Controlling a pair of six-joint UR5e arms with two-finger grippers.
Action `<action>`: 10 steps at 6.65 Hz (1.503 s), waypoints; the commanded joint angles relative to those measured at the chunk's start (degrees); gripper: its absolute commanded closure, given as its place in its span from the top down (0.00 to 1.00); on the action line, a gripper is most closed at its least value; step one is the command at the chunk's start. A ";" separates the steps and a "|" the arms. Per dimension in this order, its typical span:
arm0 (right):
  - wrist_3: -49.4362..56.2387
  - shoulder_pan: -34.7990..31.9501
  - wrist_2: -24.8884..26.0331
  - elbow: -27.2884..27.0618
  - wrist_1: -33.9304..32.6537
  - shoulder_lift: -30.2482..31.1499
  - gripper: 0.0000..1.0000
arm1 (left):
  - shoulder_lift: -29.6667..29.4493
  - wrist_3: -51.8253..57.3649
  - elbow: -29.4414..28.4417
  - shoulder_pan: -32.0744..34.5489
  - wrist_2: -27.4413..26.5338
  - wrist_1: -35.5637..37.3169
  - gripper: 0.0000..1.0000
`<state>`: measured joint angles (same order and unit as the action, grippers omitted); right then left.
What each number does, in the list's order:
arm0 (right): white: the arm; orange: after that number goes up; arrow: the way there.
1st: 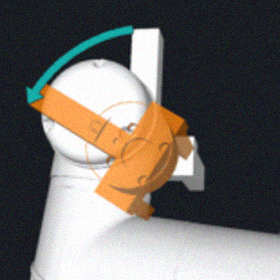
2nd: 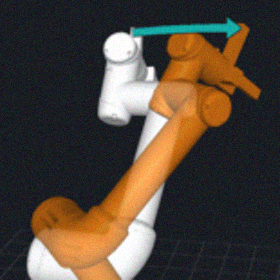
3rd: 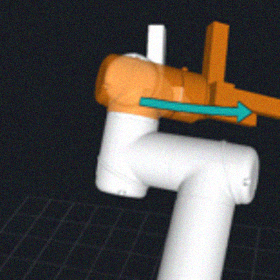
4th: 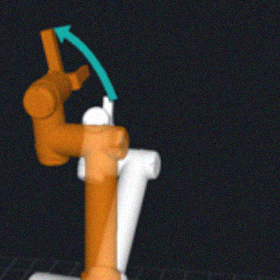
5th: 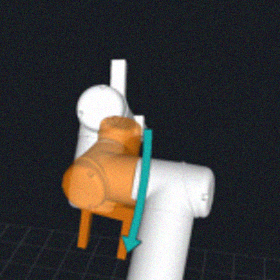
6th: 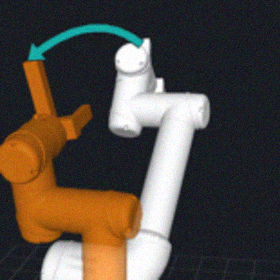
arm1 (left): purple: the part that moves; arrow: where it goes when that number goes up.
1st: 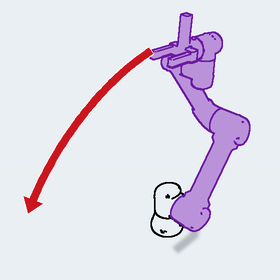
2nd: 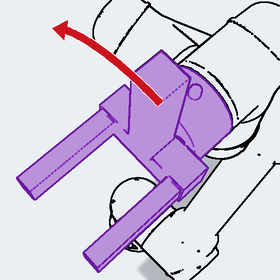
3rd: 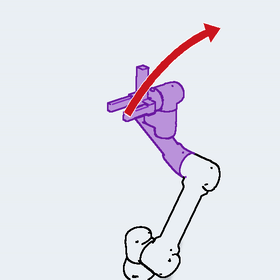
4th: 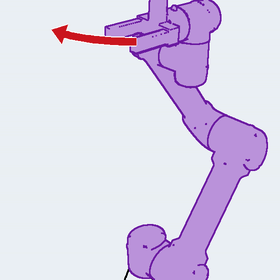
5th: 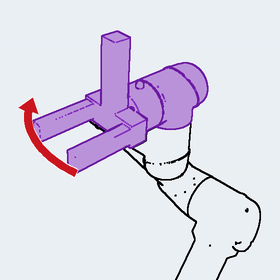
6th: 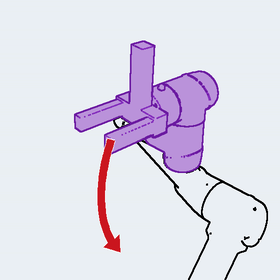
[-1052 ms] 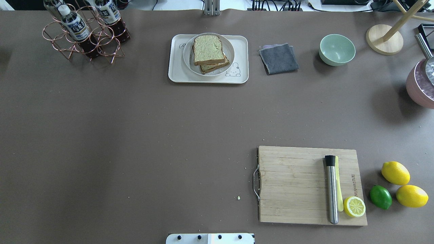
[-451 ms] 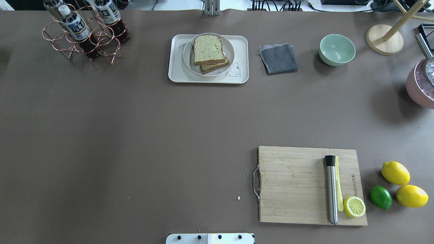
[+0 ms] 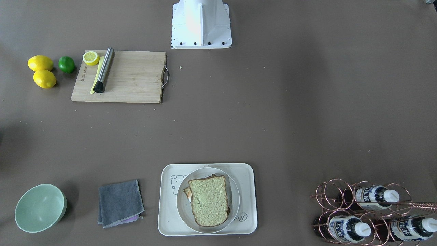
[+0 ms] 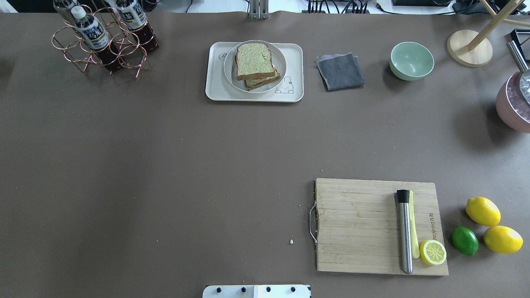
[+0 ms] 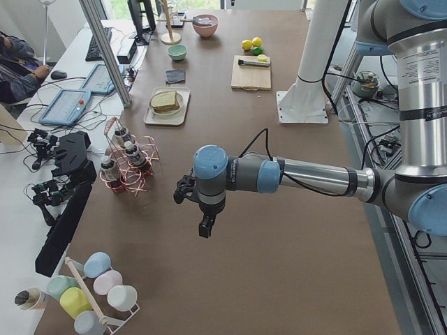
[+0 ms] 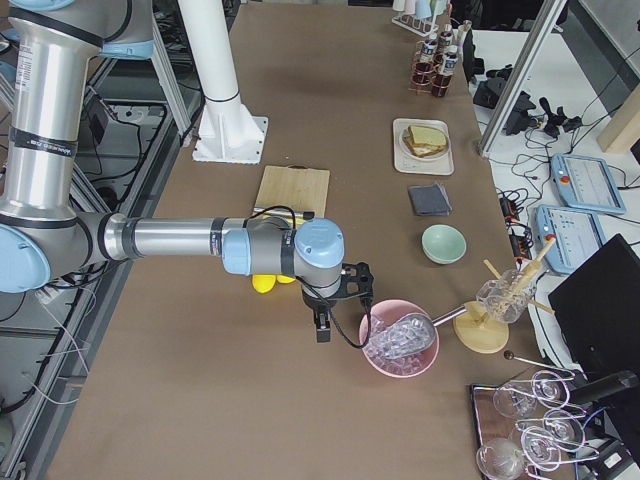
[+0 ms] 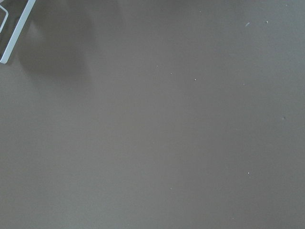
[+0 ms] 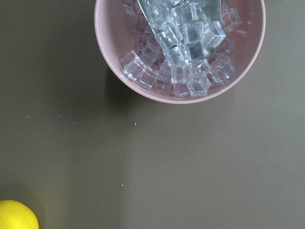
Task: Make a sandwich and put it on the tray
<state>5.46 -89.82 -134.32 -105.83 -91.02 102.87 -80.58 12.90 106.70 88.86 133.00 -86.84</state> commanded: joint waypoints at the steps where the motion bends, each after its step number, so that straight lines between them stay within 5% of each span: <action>1: -0.28 0.26 0.20 0.18 0.06 -0.74 1.00 | -0.01 -0.07 -0.09 0.00 0.07 0.17 0.97; 10: -0.27 0.88 0.91 0.45 0.06 -0.13 1.00 | -0.01 -0.41 -0.62 -0.53 0.15 0.26 0.97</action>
<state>5.25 -88.95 -133.41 -105.41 -90.97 102.60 -80.53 12.74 106.19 88.42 133.15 -86.55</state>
